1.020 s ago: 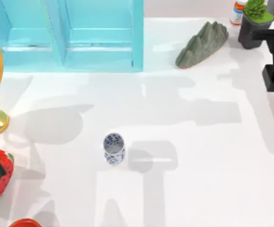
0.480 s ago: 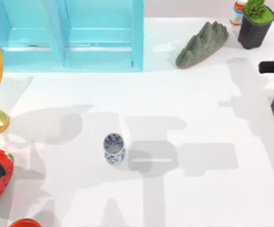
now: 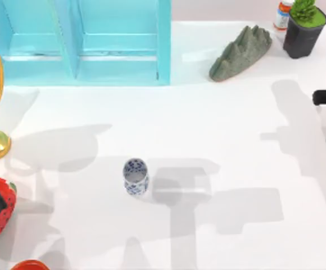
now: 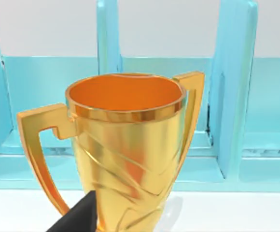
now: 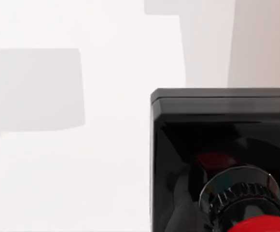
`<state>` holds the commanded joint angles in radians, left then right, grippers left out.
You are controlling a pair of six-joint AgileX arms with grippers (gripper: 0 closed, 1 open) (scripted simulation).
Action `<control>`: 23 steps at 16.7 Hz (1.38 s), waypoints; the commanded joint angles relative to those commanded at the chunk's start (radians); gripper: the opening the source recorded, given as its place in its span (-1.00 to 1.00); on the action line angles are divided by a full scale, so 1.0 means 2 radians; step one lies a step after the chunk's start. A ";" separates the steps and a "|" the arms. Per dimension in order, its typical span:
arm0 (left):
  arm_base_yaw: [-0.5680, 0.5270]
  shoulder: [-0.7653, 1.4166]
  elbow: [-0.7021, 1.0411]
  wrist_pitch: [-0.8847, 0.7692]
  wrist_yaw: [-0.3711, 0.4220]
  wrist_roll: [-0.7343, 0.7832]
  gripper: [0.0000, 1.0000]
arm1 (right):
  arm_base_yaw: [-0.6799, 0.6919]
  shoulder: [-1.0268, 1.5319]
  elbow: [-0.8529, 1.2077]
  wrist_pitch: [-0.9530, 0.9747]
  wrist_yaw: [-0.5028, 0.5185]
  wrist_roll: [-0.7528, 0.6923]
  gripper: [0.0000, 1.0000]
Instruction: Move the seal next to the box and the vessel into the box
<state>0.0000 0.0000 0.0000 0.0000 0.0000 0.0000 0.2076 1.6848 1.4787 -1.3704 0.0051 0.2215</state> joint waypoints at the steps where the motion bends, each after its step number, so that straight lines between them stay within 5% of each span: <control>1: 0.000 0.000 0.000 0.000 0.000 0.000 1.00 | -0.003 0.002 0.001 -0.001 0.000 0.000 -1.00; 14: 0.000 0.000 0.000 0.000 0.000 0.000 1.00 | 0.002 0.011 -0.117 0.128 0.000 0.002 -1.00; 23: 0.000 0.000 0.000 0.000 0.000 0.000 1.00 | 0.002 0.011 -0.117 0.128 0.000 0.002 0.36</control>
<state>0.0000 0.0000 0.0000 0.0000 0.0000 0.0000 0.2109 1.7067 1.2449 -1.1147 0.0052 0.2251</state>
